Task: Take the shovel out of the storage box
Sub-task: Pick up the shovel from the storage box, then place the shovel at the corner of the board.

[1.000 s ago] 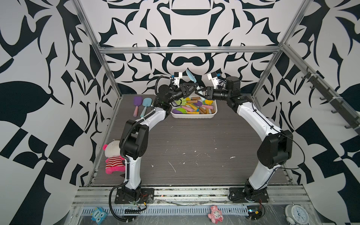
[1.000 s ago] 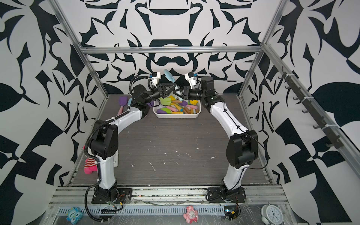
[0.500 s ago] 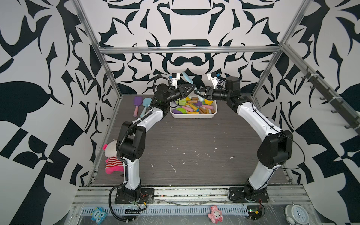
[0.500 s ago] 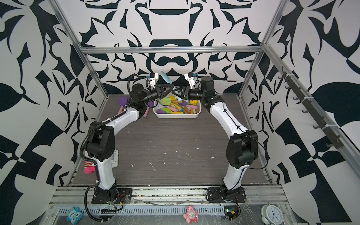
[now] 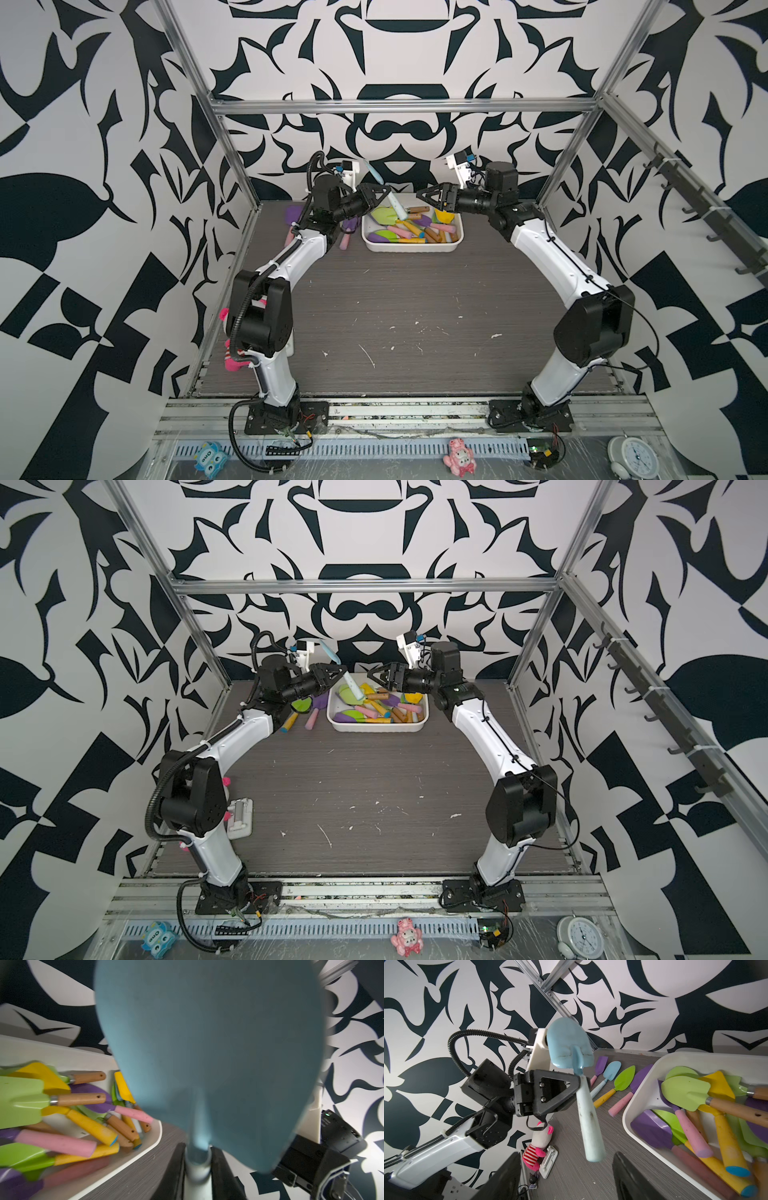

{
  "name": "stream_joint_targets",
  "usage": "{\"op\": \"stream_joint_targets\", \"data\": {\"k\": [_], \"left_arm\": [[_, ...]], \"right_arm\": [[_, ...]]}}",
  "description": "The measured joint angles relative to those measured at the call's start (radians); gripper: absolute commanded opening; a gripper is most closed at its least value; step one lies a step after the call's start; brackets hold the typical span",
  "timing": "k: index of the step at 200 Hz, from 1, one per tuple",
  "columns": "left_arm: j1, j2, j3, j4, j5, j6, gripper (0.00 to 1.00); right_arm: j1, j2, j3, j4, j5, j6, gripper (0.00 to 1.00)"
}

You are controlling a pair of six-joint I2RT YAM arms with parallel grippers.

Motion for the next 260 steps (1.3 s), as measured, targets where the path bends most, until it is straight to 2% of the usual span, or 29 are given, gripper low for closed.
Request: {"op": "stream_joint_targets", "data": {"k": [26,62,110,180,222,260], "left_arm": [[0.045,-0.071,0.032,-0.259,-0.066,0.164,0.16],[0.125,-0.092,0.142,-0.636,-0.235,0.412,0.16],[0.224,-0.079,0.239,-0.957,-0.482,0.639,0.16],[0.313,0.053,0.356,-1.131,-0.789,0.863,0.15],[0.359,0.179,0.43,-1.143,-0.948,0.953,0.15],[0.419,0.293,0.473,-1.091,-1.02,0.988,0.15]], "right_arm": [[-0.003,-0.02,-0.001,-0.033,0.046,-0.022,0.75],[-0.007,-0.027,-0.008,-0.085,0.098,-0.047,0.75],[-0.008,-0.026,-0.013,-0.12,0.128,-0.059,0.75],[-0.008,-0.024,-0.013,-0.161,0.138,-0.059,0.75],[-0.008,-0.004,-0.004,-0.194,0.139,-0.06,0.75],[-0.008,0.052,0.047,-0.259,0.139,-0.064,0.75]]}}
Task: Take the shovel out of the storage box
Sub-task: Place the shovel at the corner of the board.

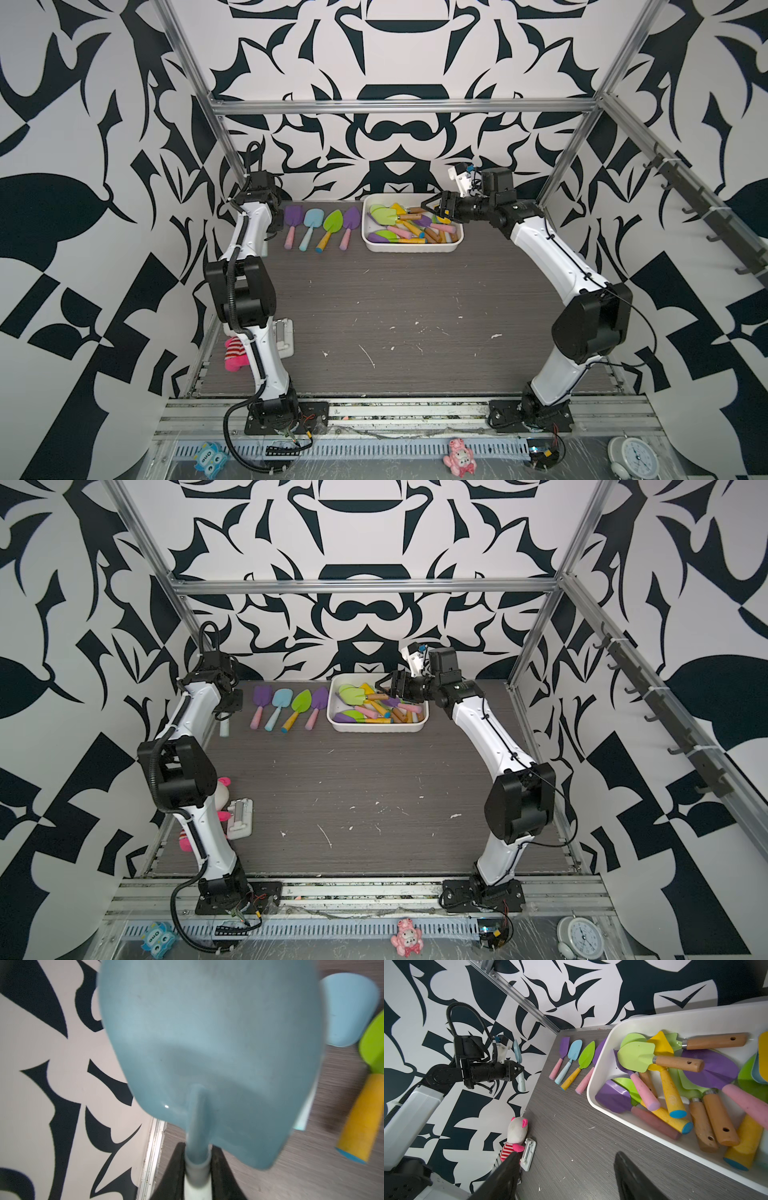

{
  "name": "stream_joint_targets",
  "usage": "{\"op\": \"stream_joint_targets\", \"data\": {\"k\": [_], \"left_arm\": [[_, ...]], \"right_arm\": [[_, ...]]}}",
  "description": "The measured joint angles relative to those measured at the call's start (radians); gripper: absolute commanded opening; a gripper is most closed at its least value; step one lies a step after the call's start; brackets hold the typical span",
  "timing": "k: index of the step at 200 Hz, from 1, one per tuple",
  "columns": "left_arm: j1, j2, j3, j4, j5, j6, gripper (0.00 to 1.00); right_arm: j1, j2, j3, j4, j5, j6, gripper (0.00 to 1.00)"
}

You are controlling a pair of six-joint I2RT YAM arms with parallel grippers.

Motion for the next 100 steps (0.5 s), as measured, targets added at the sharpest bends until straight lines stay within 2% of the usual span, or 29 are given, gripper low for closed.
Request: {"op": "stream_joint_targets", "data": {"k": [56,100], "left_arm": [[0.035,0.19,0.108,0.103,-0.023,0.007,0.15],[0.029,0.364,0.297,0.116,-0.015,0.007,0.16]], "right_arm": [[0.0,0.04,0.026,-0.064,0.008,0.0,0.75],[0.008,0.04,0.026,-0.092,0.029,0.0,0.74]]}}
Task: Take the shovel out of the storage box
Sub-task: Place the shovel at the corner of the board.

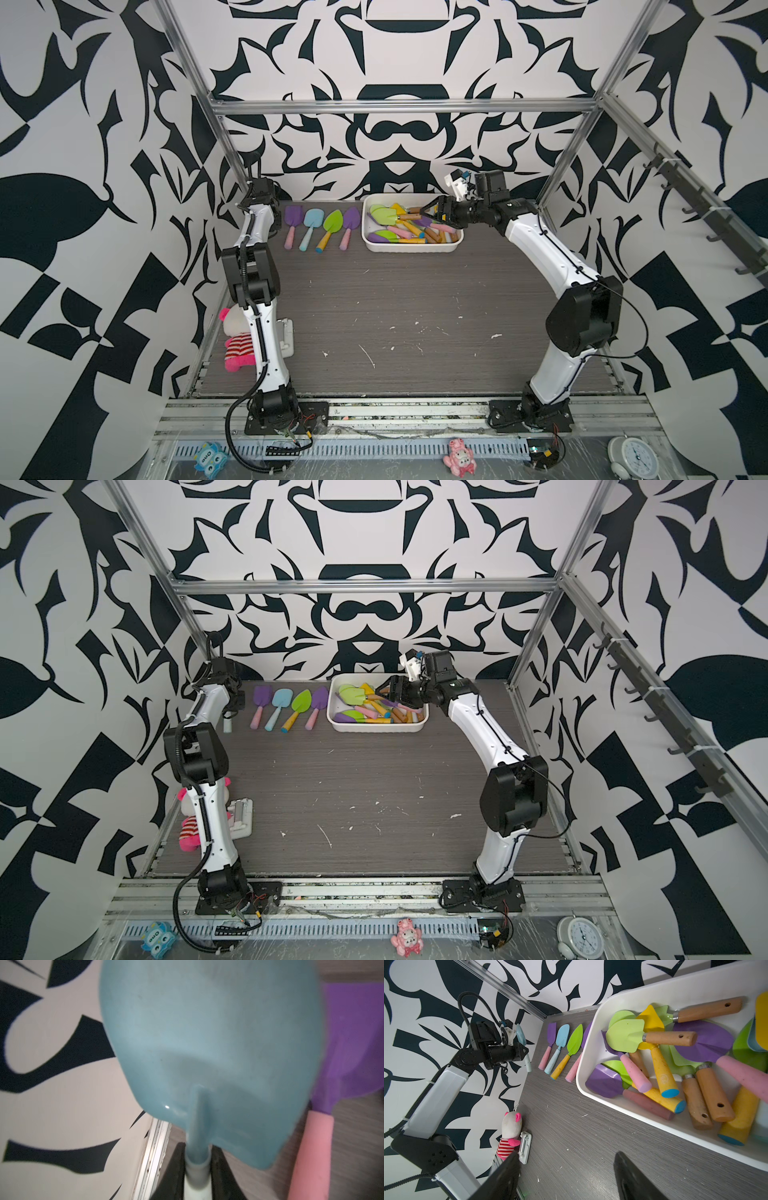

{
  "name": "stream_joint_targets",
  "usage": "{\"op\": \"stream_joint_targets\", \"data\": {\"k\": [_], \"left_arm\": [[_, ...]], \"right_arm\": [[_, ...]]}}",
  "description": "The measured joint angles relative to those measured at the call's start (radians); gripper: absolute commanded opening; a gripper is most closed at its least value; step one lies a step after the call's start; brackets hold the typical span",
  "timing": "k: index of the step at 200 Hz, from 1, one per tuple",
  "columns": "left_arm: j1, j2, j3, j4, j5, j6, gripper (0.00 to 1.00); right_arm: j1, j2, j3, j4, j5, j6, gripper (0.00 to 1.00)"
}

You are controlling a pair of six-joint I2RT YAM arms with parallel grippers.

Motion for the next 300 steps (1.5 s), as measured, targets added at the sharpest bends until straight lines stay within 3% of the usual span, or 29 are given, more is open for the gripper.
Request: {"op": "stream_joint_targets", "data": {"k": [45,125,203,248,300], "left_arm": [[-0.001,0.101,0.138,-0.001,0.004,0.011,0.17],[-0.003,0.179,0.214,-0.006,0.028,0.003,0.25],[-0.013,0.207,0.205,-0.006,0.049,-0.047,0.47],[-0.02,0.109,0.061,0.008,0.094,-0.095,0.7],[-0.031,-0.201,-0.135,0.049,0.183,-0.156,0.78]], "right_arm": [[0.003,0.0,0.0,-0.02,0.015,0.0,0.74],[0.01,0.007,0.0,-0.052,0.027,-0.001,0.74],[0.01,0.006,0.0,-0.061,0.037,-0.004,0.74],[0.01,0.006,0.0,-0.062,0.054,-0.003,0.74],[0.006,0.006,0.0,-0.061,0.072,0.0,0.74]]}}
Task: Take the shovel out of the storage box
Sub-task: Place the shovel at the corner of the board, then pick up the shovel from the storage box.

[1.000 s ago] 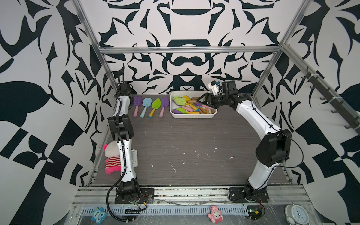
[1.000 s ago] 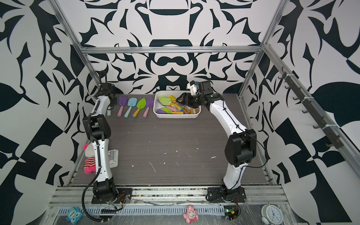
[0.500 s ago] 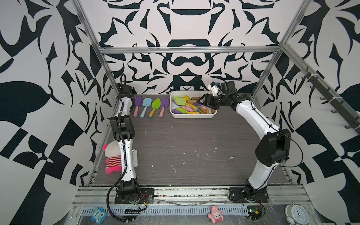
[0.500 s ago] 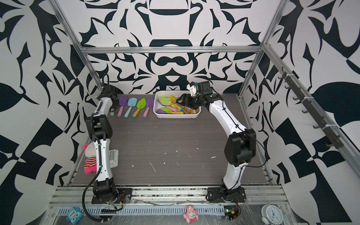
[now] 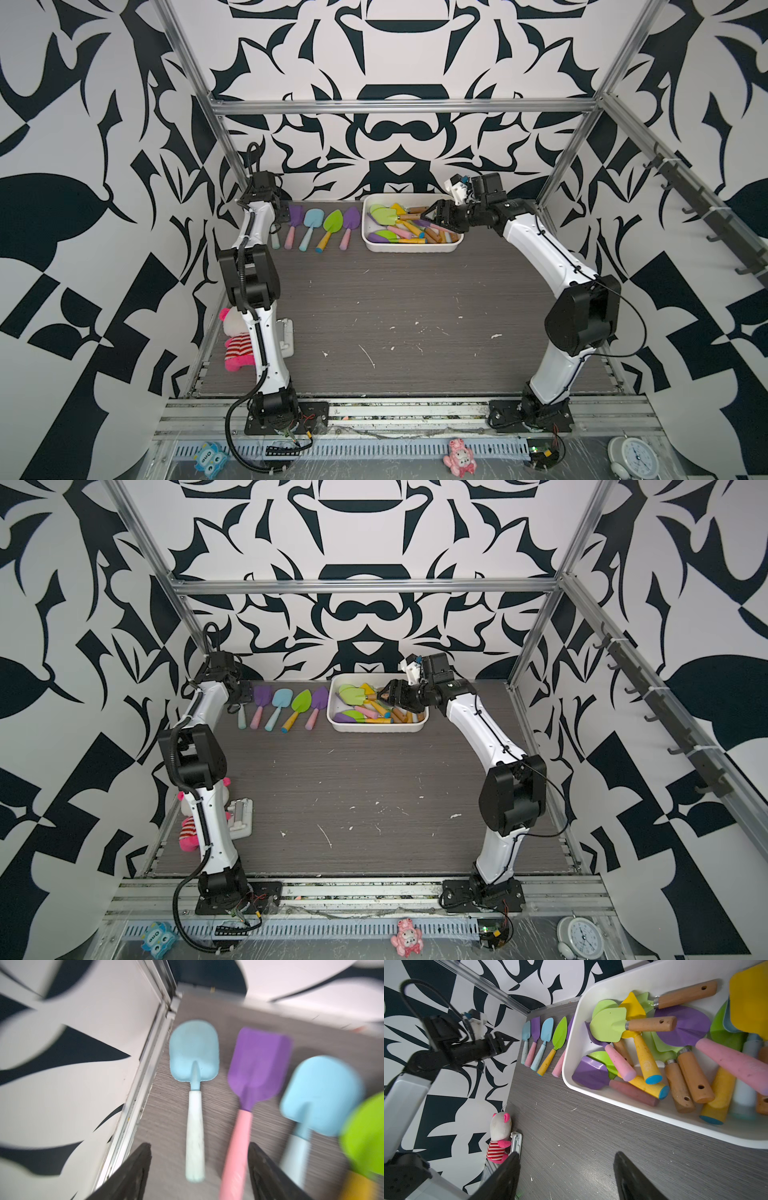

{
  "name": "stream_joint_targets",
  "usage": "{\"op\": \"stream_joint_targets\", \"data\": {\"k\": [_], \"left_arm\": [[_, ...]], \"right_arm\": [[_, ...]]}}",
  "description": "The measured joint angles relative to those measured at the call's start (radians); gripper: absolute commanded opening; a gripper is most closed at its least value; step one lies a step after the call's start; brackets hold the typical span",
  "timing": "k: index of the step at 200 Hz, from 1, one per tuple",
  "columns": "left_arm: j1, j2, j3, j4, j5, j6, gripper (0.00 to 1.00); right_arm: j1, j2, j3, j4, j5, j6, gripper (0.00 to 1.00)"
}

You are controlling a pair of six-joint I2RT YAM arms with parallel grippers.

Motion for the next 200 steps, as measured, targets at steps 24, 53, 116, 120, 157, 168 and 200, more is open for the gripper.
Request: {"op": "stream_joint_targets", "data": {"k": [24,53,116,120,157,168,200], "left_arm": [[-0.003,-0.145,-0.072,0.025,0.043,-0.027,0.8],[-0.006,-0.279,-0.149,0.035,0.089,-0.049,0.82],[-0.006,-0.596,-0.333,0.058,0.213,-0.094,0.88],[-0.008,-0.624,-0.346,0.064,0.221,-0.097,0.89],[-0.016,-0.837,-0.447,0.116,0.272,-0.13,0.92],[-0.017,-0.889,-0.47,0.128,0.289,-0.142,0.92],[-0.024,-1.002,-0.533,0.142,0.327,-0.16,0.93]], "right_arm": [[-0.008,0.001,0.002,-0.004,0.009,0.0,0.74],[-0.019,0.037,0.058,-0.054,0.037,-0.011,0.75],[-0.061,0.266,0.306,-0.273,0.149,-0.078,0.74],[-0.063,0.284,0.322,-0.285,0.153,-0.083,0.74],[-0.075,0.429,0.469,-0.367,0.197,-0.109,0.74],[-0.076,0.47,0.519,-0.384,0.208,-0.114,0.73],[-0.077,0.582,0.662,-0.428,0.233,-0.128,0.73]]}}
